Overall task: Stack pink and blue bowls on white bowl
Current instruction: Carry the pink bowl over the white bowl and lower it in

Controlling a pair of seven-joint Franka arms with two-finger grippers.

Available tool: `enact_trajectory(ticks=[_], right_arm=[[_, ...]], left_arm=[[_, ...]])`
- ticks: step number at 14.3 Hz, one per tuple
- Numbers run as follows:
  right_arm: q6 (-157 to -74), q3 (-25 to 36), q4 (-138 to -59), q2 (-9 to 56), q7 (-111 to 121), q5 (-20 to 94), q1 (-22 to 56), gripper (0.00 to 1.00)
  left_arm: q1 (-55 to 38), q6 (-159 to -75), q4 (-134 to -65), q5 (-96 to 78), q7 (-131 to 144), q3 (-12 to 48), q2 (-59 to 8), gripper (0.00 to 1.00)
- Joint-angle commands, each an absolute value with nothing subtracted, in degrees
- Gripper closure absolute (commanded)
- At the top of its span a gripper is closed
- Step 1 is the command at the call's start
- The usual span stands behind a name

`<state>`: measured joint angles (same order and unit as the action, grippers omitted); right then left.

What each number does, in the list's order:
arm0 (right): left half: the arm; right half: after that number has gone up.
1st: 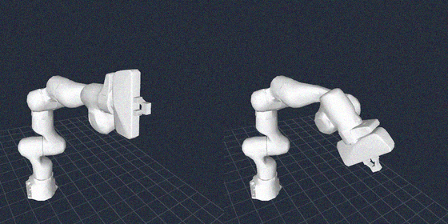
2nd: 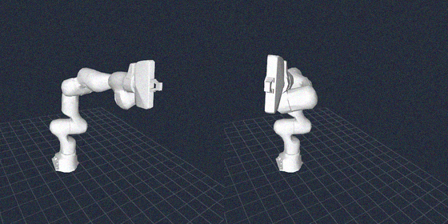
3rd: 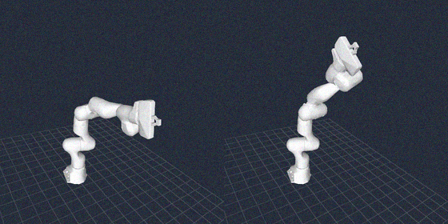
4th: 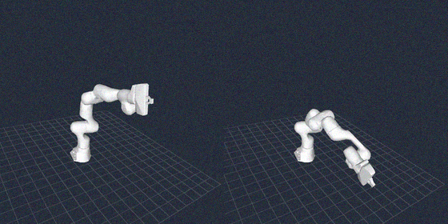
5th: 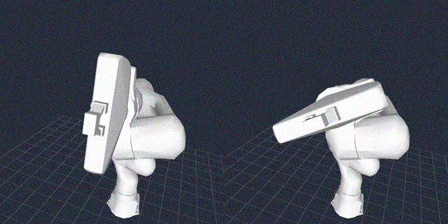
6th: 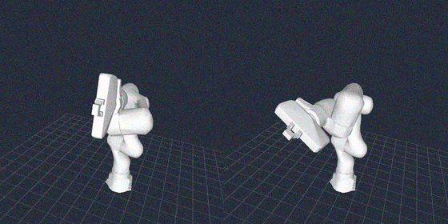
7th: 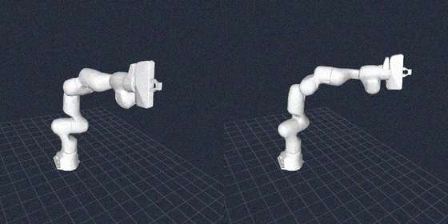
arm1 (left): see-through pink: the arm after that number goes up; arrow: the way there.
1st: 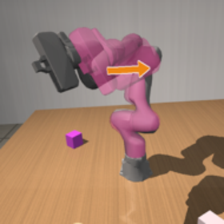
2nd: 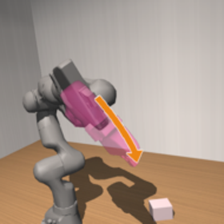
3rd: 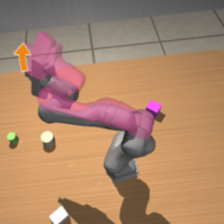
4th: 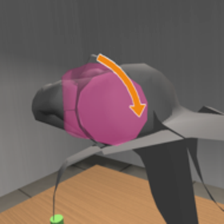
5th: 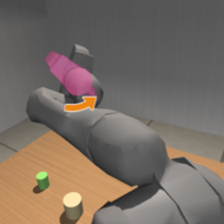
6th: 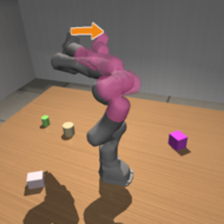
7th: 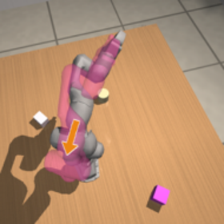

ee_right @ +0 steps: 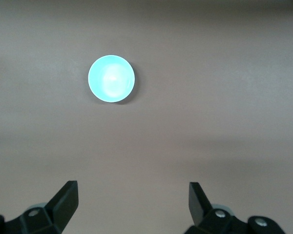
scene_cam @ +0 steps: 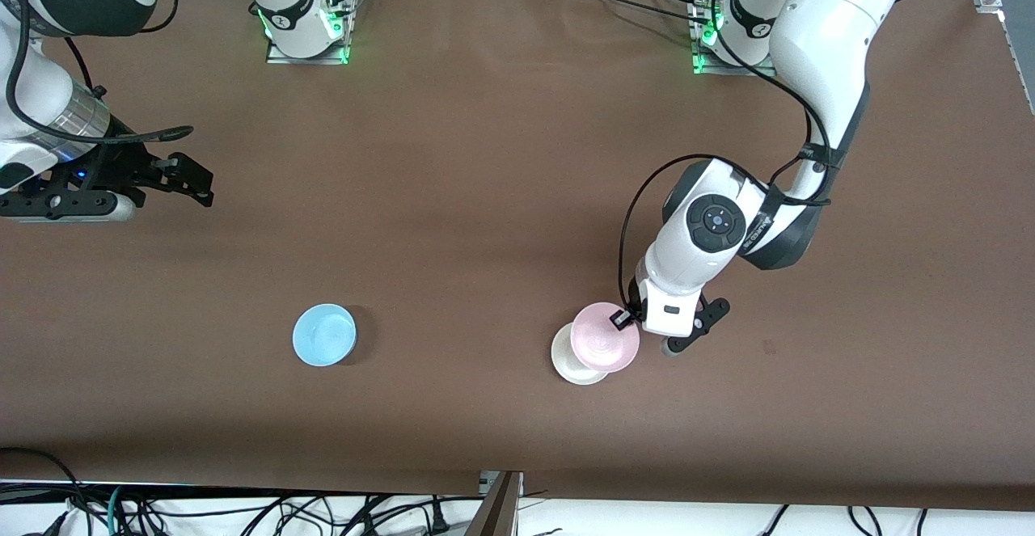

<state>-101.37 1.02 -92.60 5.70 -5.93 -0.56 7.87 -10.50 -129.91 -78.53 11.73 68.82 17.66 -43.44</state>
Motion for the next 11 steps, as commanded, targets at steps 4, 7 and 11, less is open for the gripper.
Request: enact_trajectory(ticks=[4,7,11], right_arm=[[-101.6,1.14,-92.37,5.54,-6.24,-0.09,8.0,0.0],[-101.6,1.14,-92.46,5.54,-6.24,-0.09,8.0,0.0],[-101.69,1.14,-92.37,5.54,-6.24,-0.17,8.0,0.0]], left_arm=[[-19.33,-131.48,-69.18,13.36,77.42,8.89,-50.62,1.0],[-19.51,-131.66,-68.99,13.1,77.61,8.7,-50.71,1.0],[-19.6,-131.75,-69.08,13.1,77.7,8.7,-50.8,1.0]])
